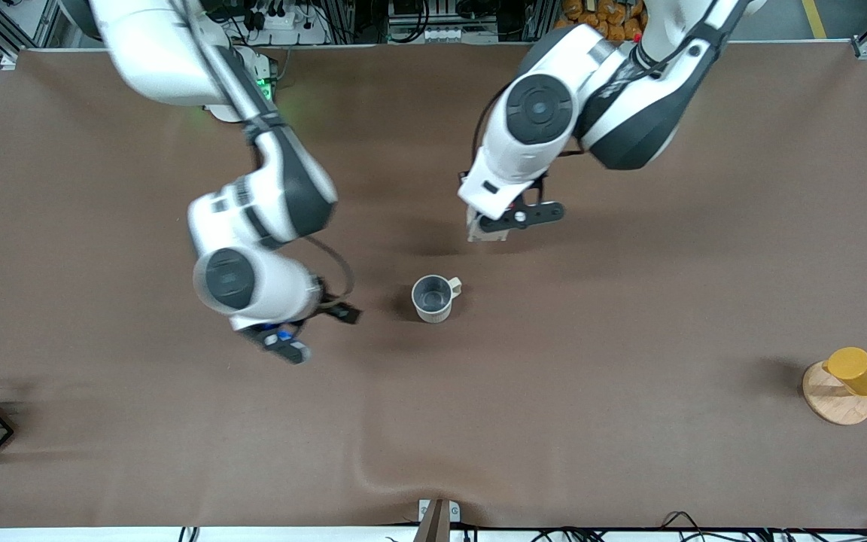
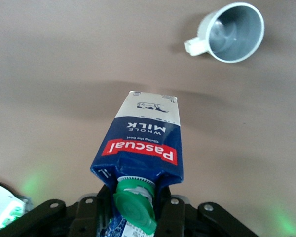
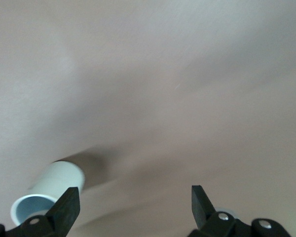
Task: Place milk next to cup
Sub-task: 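Withdraw the right gripper while the left gripper carries the carton toward the mug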
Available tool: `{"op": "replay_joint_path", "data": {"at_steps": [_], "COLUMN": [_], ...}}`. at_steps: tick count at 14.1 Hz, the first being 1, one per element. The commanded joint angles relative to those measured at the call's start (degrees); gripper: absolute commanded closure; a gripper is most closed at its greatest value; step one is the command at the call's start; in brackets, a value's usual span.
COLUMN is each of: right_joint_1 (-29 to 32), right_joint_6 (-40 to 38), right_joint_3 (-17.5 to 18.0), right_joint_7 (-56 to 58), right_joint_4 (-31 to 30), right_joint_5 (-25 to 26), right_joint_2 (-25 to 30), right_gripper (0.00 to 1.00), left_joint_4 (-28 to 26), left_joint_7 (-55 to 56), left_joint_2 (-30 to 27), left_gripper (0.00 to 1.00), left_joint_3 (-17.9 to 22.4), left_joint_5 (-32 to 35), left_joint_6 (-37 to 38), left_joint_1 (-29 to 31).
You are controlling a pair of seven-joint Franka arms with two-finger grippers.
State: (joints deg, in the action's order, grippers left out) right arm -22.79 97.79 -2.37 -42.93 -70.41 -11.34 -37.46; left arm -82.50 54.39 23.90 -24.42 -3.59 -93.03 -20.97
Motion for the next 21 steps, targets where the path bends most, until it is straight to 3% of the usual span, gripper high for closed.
{"op": "replay_joint_path", "data": {"at_steps": [1,4,13,21], "right_joint_1": [5.99,8.72,21.73,27.01], "right_joint_6": [-1.64,-1.81,-6.37,-9.19], "right_joint_3": [0.88,0.79,0.88,2.36], "right_joint_7": [8.72,18.64,44.75,52.51], "right_joint_4": [-0.95,-1.04,-1.04,-4.38], "right_joint_5": [1.13,6.41,6.59,8.26], "right_joint_2": [3.09,4.76,11.61,18.12], "right_gripper": [0.00,0.00,0.00,0.00], "left_joint_4": [6.03,6.03,6.03,6.12], "left_joint_7": [5.01,5.46,5.81,6.34], "left_joint_2": [7.12,8.27,10.03,11.69], "left_gripper": [0.85,0.85,0.85,0.85], "left_joint_3": [0.86,0.87,0.87,0.87], "left_joint_5": [-0.54,-0.54,-0.54,-0.54], "left_joint_6": [-0.92,-3.47,-4.00,-6.37], "left_joint_1": [-4.77,-5.40,-6.71,-9.53]}}
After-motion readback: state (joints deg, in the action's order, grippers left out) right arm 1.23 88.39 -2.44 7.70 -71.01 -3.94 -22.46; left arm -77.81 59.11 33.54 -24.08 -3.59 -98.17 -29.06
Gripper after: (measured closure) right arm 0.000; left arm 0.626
